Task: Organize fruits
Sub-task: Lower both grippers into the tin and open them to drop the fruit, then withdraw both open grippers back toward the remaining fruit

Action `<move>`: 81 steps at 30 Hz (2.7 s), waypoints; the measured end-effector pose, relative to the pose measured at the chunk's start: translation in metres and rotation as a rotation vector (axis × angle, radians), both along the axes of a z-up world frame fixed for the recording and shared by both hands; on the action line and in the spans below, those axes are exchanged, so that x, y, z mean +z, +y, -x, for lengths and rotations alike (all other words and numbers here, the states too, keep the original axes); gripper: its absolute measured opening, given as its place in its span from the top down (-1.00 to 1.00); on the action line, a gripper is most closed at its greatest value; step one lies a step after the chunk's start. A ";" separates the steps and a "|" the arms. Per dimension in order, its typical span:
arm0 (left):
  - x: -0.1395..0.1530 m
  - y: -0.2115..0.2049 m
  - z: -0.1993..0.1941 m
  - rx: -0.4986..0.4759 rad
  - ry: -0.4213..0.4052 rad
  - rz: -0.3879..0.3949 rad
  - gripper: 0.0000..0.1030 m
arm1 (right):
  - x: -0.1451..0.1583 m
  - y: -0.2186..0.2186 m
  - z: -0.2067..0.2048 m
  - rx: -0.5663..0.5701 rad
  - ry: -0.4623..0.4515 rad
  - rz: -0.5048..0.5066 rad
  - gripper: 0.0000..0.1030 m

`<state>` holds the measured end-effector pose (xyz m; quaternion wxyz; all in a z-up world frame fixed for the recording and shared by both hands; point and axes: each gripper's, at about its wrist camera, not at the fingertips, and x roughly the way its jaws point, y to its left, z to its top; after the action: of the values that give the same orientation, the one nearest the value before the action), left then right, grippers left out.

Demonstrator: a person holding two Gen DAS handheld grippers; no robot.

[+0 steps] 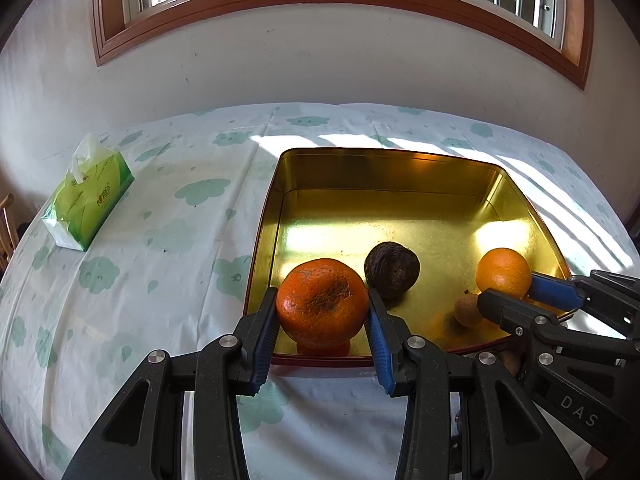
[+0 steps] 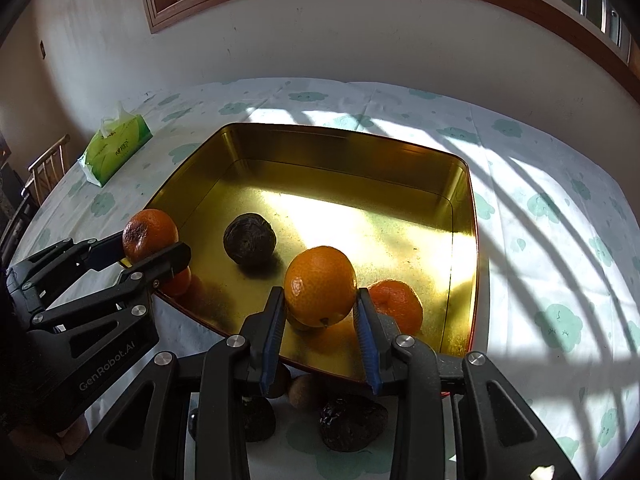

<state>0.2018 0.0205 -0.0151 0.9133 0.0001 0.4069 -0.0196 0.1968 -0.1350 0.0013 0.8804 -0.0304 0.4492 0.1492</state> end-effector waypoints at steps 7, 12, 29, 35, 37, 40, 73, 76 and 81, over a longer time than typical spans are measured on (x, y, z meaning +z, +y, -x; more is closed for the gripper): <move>0.000 -0.001 0.000 0.001 0.006 0.000 0.17 | 0.000 -0.002 0.001 -0.005 -0.001 -0.007 0.35; 0.000 -0.002 -0.001 0.003 0.010 -0.002 0.17 | 0.002 -0.005 0.004 -0.006 -0.004 -0.014 0.29; 0.001 -0.006 -0.001 0.004 0.018 -0.014 -0.07 | 0.016 -0.028 0.028 -0.043 -0.039 -0.040 0.16; 0.007 -0.011 0.011 -0.004 0.000 -0.028 -0.24 | 0.016 -0.044 0.039 -0.077 -0.045 -0.046 0.12; 0.009 -0.012 0.015 -0.006 -0.002 -0.023 -0.24 | 0.017 -0.048 0.043 -0.089 -0.043 -0.042 0.10; 0.014 -0.014 0.024 -0.011 -0.012 -0.025 -0.24 | 0.016 -0.054 0.052 -0.102 -0.042 -0.043 0.10; -0.035 -0.006 0.129 -0.008 0.073 0.005 -0.24 | -0.033 -0.051 0.095 -0.074 0.049 0.001 0.08; -0.035 -0.007 0.129 -0.009 0.067 0.003 -0.25 | -0.034 -0.045 0.085 -0.065 0.035 0.017 0.07; -0.036 -0.009 0.128 -0.010 0.057 -0.001 -0.27 | -0.035 -0.036 0.068 -0.059 0.012 0.039 0.07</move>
<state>0.0735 0.0115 -0.0508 0.9013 0.0019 0.4326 -0.0241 0.1291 -0.1706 -0.0334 0.8810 -0.0333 0.4579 0.1146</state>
